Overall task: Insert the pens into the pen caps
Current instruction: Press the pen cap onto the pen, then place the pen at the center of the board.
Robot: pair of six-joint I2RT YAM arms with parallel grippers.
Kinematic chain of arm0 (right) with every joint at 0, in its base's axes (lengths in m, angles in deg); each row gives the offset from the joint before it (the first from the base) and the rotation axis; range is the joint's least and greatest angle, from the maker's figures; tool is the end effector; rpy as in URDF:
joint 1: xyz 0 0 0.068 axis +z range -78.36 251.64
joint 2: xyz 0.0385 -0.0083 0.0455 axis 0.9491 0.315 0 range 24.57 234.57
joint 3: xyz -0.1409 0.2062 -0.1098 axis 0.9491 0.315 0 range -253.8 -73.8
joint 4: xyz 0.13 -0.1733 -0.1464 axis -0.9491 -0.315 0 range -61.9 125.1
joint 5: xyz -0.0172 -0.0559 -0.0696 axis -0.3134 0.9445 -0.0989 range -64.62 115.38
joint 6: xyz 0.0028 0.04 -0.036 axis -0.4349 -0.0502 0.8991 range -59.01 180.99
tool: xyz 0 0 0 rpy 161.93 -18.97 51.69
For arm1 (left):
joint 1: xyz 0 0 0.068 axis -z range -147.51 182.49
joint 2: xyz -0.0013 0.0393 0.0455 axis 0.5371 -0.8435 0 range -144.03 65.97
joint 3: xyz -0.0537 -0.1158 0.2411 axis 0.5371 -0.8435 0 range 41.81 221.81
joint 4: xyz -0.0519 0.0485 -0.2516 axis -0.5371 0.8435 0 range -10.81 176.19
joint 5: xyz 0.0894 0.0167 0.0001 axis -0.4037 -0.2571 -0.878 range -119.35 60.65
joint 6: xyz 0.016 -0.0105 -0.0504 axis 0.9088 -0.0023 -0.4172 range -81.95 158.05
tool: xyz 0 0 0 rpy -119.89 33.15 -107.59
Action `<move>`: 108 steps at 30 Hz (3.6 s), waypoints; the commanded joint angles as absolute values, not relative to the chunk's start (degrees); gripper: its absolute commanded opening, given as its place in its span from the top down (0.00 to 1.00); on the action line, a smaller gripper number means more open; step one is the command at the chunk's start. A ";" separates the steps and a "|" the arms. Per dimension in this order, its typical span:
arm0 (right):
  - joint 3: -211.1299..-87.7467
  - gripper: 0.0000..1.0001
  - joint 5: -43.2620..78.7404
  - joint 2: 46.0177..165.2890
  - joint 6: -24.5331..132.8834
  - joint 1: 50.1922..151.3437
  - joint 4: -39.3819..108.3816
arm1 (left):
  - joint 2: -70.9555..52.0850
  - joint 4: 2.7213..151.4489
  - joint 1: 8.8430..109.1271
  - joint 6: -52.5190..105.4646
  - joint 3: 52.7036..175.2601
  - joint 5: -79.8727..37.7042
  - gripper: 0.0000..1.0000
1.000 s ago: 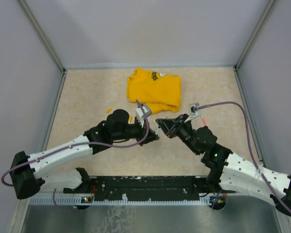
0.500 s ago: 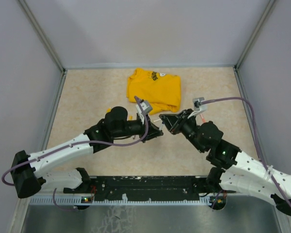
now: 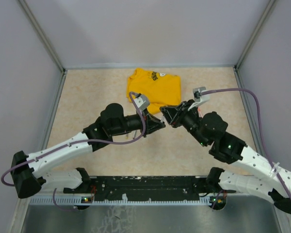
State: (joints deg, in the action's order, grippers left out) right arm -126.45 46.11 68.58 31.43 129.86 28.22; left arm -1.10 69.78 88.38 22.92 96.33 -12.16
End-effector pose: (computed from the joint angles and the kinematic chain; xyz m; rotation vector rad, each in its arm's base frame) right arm 0.1005 0.1384 0.3964 -0.1029 1.6151 0.9274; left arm 0.1466 -0.2355 0.3560 0.8411 1.5480 -1.1734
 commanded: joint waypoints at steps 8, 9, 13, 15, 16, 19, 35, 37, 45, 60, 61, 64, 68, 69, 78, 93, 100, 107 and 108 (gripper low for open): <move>-126.37 0.70 38.64 67.67 33.92 130.31 30.77 | 1.89 65.83 86.45 24.43 95.49 -20.20 1.00; -125.65 0.70 38.72 67.13 33.93 130.31 31.05 | 2.33 65.91 86.47 24.41 95.05 -20.53 1.00; -121.87 0.69 40.53 64.12 33.12 130.27 31.97 | 3.52 67.29 86.45 24.26 93.54 -21.84 1.00; -119.60 0.69 42.53 62.80 31.91 130.36 30.83 | 3.94 68.79 86.48 24.30 93.28 -22.62 1.00; -118.71 0.69 44.10 62.20 31.37 130.30 29.90 | 4.14 69.77 86.45 24.38 93.19 -23.13 1.00; -115.86 0.69 46.77 60.59 29.79 130.26 27.63 | 4.66 72.33 86.45 24.67 92.80 -24.36 1.00; -110.67 0.69 54.55 63.73 19.30 130.30 17.36 | -1.73 84.83 86.45 17.43 89.98 -35.73 1.00; -110.63 0.69 55.62 64.06 18.19 130.26 16.10 | -3.97 87.79 86.45 15.87 91.23 -38.33 1.00; -110.61 0.69 54.45 64.73 16.42 130.26 13.34 | -12.44 96.76 86.51 10.02 96.26 -44.67 1.00; -110.79 0.69 50.56 66.28 17.73 130.18 9.11 | -27.20 99.56 86.36 7.92 102.09 -46.67 1.00; -110.87 0.69 50.24 66.59 17.72 130.18 8.62 | -27.57 98.94 86.33 8.29 102.21 -46.80 1.00; -110.89 0.69 49.65 67.17 17.75 130.22 7.66 | -30.42 99.35 85.80 8.72 104.04 -46.90 1.00; -110.60 0.69 49.40 67.20 17.75 130.18 7.90 | -34.12 101.82 85.45 8.09 107.06 -47.40 1.00; -110.37 0.69 49.26 67.20 17.75 130.20 8.16 | -34.62 101.94 85.40 7.73 107.26 -47.59 1.00; -110.15 0.69 47.41 69.05 18.66 130.18 9.71 | -36.74 101.09 84.01 5.97 107.17 -46.68 0.99; -109.88 0.68 46.05 70.79 19.04 130.22 10.92 | -40.06 101.56 82.69 5.23 107.21 -45.83 0.85; -110.10 0.68 46.08 70.89 19.15 130.18 10.74 | -39.81 101.34 82.60 4.74 106.36 -45.35 0.76; -110.18 0.68 46.26 70.89 19.15 130.20 10.65 | -38.70 101.36 82.62 5.00 106.06 -45.12 0.70; -110.19 0.68 46.22 70.81 19.18 130.19 10.65 | -38.42 101.48 82.65 5.07 106.05 -45.24 0.69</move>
